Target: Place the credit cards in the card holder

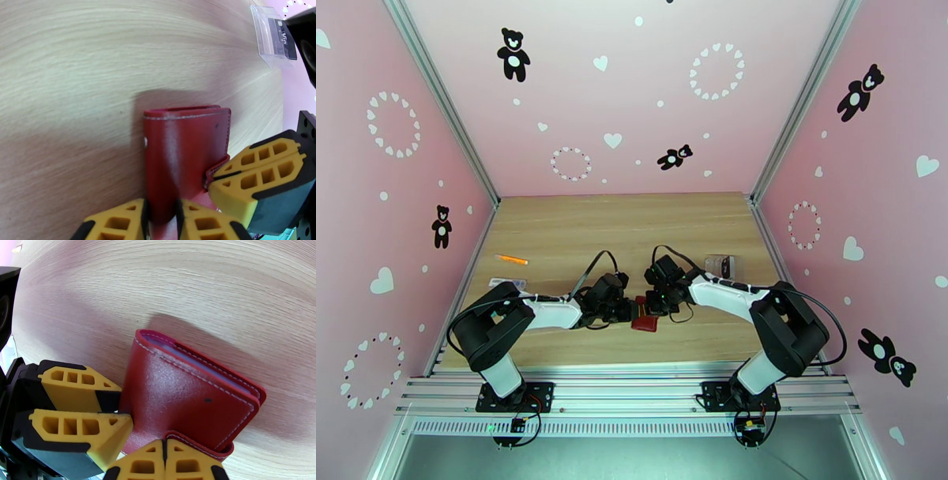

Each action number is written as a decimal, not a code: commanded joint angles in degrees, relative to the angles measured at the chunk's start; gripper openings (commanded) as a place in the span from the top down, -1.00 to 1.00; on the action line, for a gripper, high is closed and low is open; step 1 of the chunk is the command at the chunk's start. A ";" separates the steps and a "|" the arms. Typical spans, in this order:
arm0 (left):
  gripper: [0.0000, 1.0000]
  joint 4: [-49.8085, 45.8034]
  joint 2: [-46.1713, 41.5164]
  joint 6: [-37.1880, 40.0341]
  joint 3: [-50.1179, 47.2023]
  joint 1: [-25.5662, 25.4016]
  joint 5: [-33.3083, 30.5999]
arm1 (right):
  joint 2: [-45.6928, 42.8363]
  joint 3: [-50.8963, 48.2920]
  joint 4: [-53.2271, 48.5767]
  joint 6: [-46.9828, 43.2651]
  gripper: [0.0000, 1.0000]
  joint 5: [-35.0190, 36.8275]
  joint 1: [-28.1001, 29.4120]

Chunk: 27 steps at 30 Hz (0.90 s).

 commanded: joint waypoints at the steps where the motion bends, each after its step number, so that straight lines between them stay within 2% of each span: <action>1: 0.48 0.72 0.91 -0.02 -0.21 -0.90 -0.47 | 4.17 -1.64 -1.20 0.12 1.00 2.00 0.61; 16: 0.48 1.07 0.95 -0.09 -0.52 -0.84 -0.53 | 4.93 -2.33 -1.10 0.53 1.00 3.31 0.61; 27: 0.48 1.07 0.35 -0.14 -0.85 -0.86 -0.75 | -6.09 -2.25 -2.27 0.11 1.00 3.42 0.61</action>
